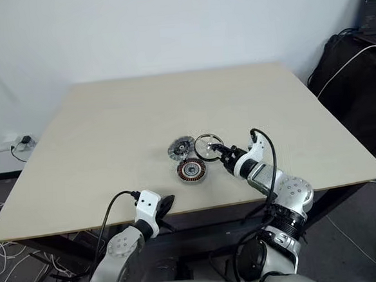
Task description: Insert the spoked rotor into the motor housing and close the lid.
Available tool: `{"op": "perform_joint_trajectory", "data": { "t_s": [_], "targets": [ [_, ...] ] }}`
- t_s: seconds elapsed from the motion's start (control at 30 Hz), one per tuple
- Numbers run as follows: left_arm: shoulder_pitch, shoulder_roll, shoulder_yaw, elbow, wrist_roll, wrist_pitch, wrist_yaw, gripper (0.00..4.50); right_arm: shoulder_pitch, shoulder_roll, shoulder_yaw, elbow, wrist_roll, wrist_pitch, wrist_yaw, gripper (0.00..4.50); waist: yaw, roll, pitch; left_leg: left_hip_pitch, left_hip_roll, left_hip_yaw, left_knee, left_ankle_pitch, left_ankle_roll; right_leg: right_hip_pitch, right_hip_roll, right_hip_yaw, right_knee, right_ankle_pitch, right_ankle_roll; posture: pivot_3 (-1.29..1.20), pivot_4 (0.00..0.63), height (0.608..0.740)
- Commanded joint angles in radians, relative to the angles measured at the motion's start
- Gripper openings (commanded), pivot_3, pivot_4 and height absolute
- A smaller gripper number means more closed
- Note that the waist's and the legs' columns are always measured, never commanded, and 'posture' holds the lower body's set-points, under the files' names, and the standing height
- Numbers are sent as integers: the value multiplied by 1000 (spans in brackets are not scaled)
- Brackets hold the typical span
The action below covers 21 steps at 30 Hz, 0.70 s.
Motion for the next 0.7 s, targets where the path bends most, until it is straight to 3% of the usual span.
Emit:
{"op": "perform_joint_trajectory", "data": {
  "t_s": [0.03, 0.37, 0.7],
  "targets": [
    [-4, -3, 1, -38, -4, -10, 8, 0, 4, 2, 67, 20, -5, -14, 9, 1873, 0, 0, 0, 0, 0, 0, 0, 0, 0, 0, 0, 0, 0, 0, 0, 0, 0, 740],
    [3, -6, 2, -35, -6, -17, 16, 0, 26, -8, 205, 116, -65, -78, 54, 1873, -2, 0, 0, 0, 0, 0, 0, 0, 0, 0, 0, 0, 0, 0, 0, 0, 0, 740],
    [6, -5, 6, -41, -13, -20, 15, 0, 0, -43, 245, 183, -90, -162, 98, 1873, -2, 0, 0, 0, 0, 0, 0, 0, 0, 0, 0, 0, 0, 0, 0, 0, 0, 740]
  ]
}}
